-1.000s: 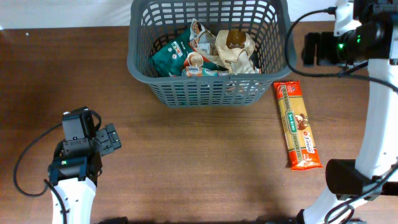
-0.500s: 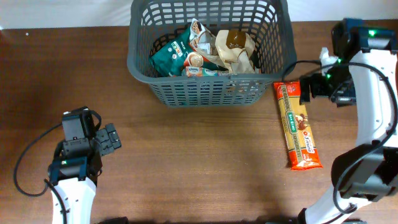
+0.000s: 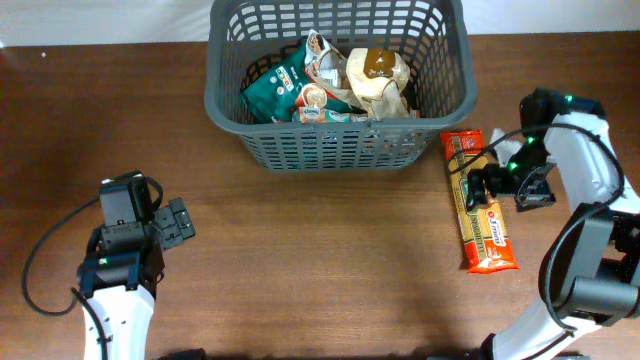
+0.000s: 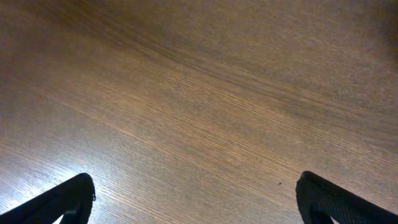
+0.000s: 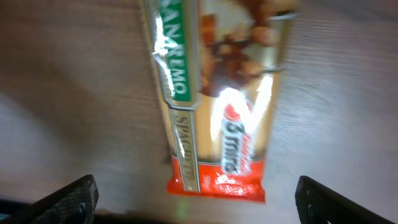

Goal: Pack container
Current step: 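Move the right gripper down onto the San Remo spaghetti box, then grasp the spaghetti box with the right gripper and lift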

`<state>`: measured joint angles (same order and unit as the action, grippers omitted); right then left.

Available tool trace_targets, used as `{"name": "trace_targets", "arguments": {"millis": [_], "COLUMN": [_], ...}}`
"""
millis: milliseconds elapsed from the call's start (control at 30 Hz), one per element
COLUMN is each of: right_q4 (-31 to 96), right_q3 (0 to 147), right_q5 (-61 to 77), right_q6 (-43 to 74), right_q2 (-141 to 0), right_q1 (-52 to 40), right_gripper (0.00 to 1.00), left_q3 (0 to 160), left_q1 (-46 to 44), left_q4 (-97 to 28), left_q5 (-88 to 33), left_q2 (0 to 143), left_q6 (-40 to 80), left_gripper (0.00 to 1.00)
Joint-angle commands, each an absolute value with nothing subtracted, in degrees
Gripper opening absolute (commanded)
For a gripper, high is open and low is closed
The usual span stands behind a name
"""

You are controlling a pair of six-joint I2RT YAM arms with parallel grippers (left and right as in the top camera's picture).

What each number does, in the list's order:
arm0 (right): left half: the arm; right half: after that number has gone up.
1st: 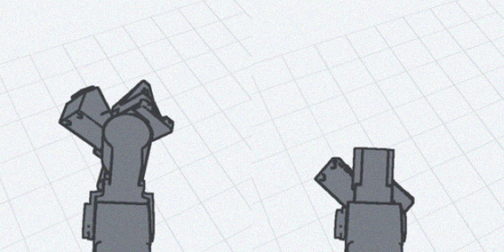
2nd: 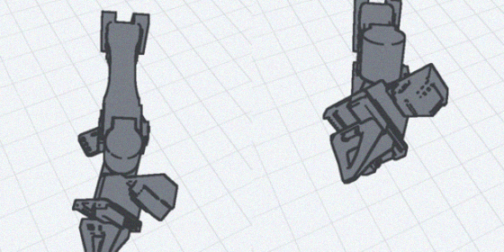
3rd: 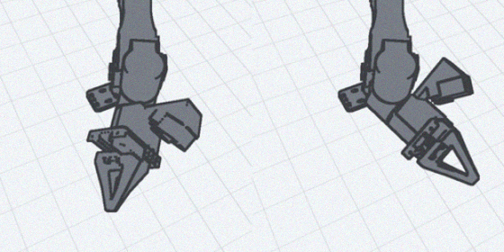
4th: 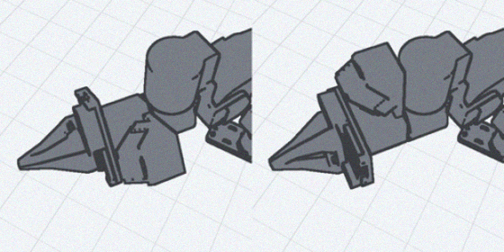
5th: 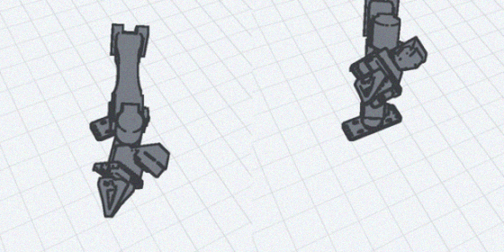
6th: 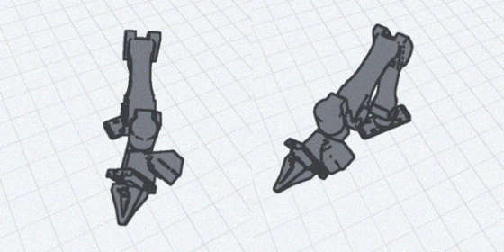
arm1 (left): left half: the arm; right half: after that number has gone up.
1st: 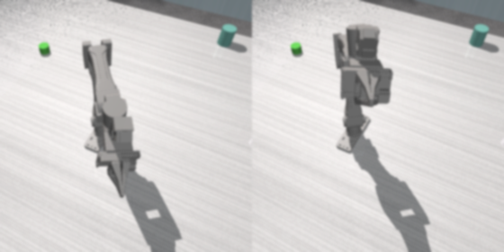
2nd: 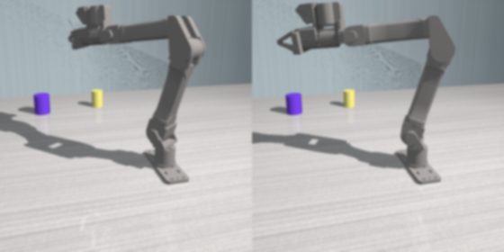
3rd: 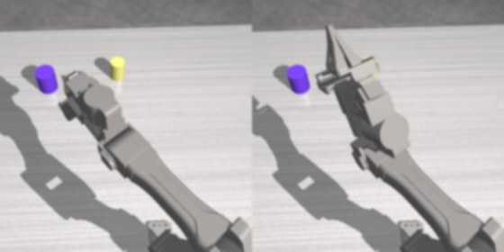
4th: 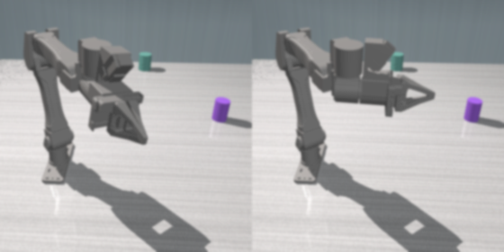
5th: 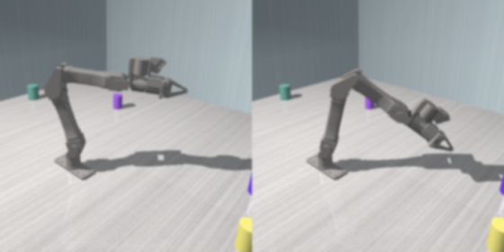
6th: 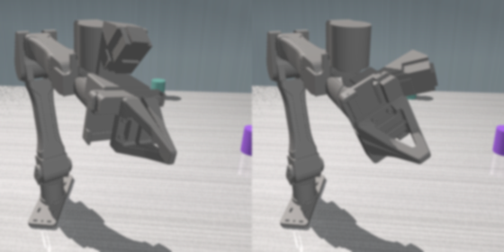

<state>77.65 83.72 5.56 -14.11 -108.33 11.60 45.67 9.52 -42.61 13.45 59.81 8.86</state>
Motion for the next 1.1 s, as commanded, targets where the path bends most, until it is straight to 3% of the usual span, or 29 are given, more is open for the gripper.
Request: {"name": "trace_targets", "arguments": {"millis": [0,167,533,800,1067], "right_q4": [75.24,69.91,62.02,60.12,60.86], "right_q3": [80.25,75.09,71.02,71.02,71.02], "right_q5": [8.99,13.19,11.9,3.99,3.14], "right_q6": [-19.75,-25.32,-26.06,-17.72,-16.84], "right_q2": [-108.47,-108.47,-108.47,-108.47,-108.47], "right_q1": [11.62,11.6,11.62,11.62,11.66], "right_gripper": [0.99,0.99,0.99,0.99,0.99], "left_q3": [45.34,45.34,45.34,45.34,45.34], "left_q1": [9.91,9.91,9.91,9.91,9.91], "left_q4": [-42.39,-42.41,-42.41,-42.35,-42.17], "left_q5": [12.8,12.8,12.8,12.82,12.82], "left_q2": [59.9,59.9,59.9,59.9,59.9], "left_q6": [9.37,9.37,9.37,9.37,9.37], "left_gripper": [0.99,0.99,0.99,0.99,0.99]}}
